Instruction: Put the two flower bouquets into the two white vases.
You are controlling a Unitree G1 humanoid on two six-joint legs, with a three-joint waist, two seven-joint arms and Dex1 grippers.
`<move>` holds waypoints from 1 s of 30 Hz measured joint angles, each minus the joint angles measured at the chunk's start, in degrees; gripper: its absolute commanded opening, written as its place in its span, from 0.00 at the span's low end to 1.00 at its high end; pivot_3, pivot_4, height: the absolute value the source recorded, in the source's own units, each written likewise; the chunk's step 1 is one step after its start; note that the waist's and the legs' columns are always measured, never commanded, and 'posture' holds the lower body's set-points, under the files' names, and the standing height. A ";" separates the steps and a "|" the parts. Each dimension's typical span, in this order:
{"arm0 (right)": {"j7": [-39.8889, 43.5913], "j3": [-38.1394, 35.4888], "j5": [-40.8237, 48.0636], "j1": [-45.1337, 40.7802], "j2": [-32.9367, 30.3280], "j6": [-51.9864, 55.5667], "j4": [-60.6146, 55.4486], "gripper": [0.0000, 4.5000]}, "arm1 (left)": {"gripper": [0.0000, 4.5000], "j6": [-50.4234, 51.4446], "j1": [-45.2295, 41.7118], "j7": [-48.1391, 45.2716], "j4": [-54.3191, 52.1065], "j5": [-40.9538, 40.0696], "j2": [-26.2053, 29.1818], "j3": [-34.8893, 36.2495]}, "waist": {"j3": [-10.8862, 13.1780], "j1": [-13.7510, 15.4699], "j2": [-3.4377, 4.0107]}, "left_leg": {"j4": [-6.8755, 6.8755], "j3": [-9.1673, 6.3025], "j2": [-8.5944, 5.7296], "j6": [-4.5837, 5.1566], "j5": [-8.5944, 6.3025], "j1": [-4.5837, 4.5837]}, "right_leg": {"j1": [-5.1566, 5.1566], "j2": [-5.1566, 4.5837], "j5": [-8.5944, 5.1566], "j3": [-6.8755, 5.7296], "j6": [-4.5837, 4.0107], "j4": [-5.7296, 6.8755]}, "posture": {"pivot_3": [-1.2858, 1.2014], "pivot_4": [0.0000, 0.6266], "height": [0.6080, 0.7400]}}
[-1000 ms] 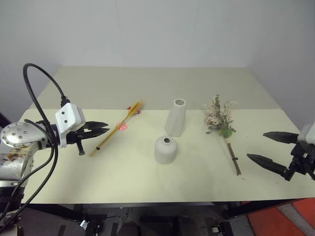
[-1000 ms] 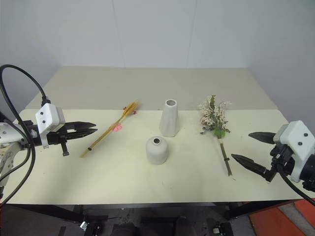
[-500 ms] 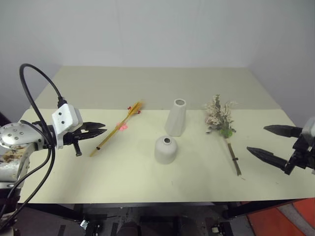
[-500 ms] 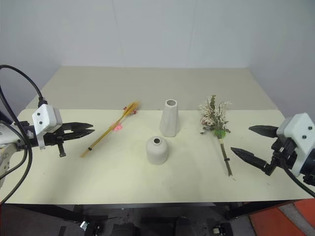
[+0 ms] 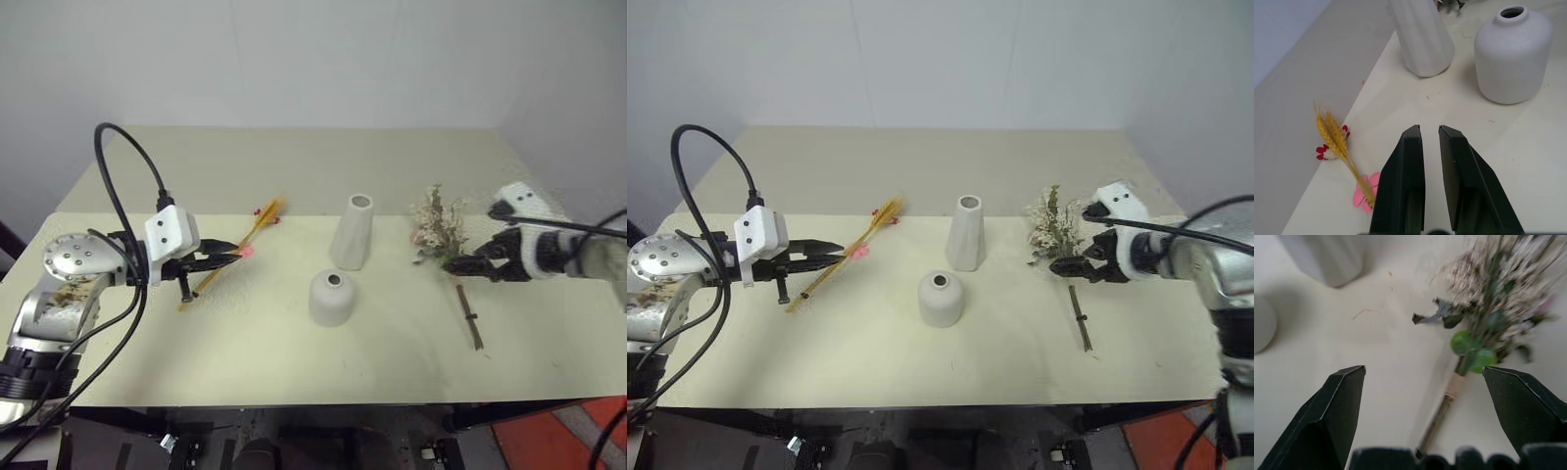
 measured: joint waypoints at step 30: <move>2.40 8.74 -16.02 -9.35 9.42 -4.37 27.58 0.05 | 0.14 -1.69 0.81 -0.27 -1.77 2.34 -1.36 -1.94 | -0.01 -0.28 0.03 | 0.26 0.00 -0.01 -0.10 0.08 -0.68 | -0.67 0.00 0.27 -0.05 0.01 0.14 | 0.52 0.24 1.00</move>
